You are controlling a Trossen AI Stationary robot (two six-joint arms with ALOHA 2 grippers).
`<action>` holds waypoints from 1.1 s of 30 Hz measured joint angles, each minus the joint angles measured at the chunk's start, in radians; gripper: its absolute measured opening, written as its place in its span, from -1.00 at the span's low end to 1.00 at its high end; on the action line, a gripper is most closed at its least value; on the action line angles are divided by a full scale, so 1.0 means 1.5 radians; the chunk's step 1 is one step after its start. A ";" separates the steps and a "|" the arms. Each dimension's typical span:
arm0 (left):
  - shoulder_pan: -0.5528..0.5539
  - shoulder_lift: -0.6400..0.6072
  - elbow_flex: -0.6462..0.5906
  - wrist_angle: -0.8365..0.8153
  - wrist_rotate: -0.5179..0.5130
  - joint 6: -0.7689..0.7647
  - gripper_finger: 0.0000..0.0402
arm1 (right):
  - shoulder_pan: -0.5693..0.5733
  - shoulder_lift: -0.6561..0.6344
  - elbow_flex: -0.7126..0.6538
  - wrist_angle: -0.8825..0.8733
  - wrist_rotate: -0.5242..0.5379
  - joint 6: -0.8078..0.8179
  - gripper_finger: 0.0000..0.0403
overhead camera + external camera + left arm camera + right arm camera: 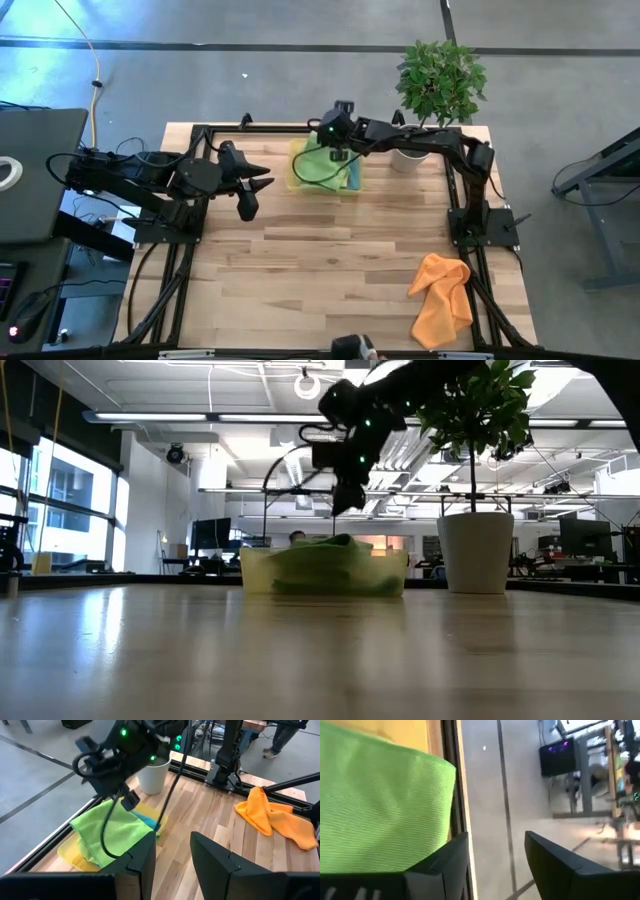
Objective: Fold microfiber towels
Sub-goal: Fold the orange microfiber cloth
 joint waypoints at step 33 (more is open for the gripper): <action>-0.001 0.000 0.000 -0.006 0.106 -0.004 -0.44 | 0.461 -0.083 -0.047 -0.687 -0.333 0.875 -0.26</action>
